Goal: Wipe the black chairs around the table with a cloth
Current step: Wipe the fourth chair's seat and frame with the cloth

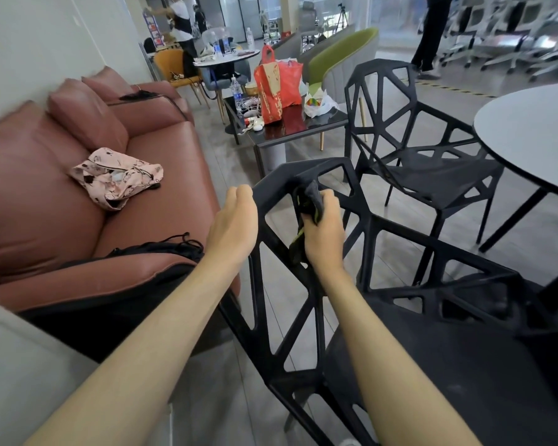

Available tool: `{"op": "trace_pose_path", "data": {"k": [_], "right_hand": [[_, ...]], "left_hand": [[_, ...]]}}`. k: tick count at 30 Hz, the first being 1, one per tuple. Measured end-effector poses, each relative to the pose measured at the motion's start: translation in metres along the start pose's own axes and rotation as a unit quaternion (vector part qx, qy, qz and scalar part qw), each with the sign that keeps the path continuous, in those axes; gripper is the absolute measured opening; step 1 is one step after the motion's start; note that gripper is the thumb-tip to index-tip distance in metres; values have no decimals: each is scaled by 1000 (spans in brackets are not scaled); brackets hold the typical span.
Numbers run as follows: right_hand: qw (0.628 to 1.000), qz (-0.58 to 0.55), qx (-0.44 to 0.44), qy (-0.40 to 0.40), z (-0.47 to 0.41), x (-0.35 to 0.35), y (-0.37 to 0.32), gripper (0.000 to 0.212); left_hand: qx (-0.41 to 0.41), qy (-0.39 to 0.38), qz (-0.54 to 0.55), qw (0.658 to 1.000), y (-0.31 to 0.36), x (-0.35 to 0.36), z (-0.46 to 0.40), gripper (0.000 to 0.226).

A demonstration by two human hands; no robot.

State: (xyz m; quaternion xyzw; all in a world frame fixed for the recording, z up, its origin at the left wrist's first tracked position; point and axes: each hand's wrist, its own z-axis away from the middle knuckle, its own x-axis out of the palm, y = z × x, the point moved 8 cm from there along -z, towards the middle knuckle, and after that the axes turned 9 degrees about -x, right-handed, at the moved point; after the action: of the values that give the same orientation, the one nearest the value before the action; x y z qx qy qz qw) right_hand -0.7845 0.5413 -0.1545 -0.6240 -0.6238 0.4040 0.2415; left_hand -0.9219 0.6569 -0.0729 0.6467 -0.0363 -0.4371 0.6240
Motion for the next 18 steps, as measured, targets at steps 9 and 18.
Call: {"op": "trace_pose_path", "data": {"k": [9, 18], "right_hand": [[988, -3, 149, -47, 152, -13, 77, 44], [995, -12, -94, -27, 39, 22, -93, 40]], "left_hand": [[-32, -3, 36, 999, -4, 0, -1, 50], [-33, -4, 54, 998, -7, 1, -6, 44]]}}
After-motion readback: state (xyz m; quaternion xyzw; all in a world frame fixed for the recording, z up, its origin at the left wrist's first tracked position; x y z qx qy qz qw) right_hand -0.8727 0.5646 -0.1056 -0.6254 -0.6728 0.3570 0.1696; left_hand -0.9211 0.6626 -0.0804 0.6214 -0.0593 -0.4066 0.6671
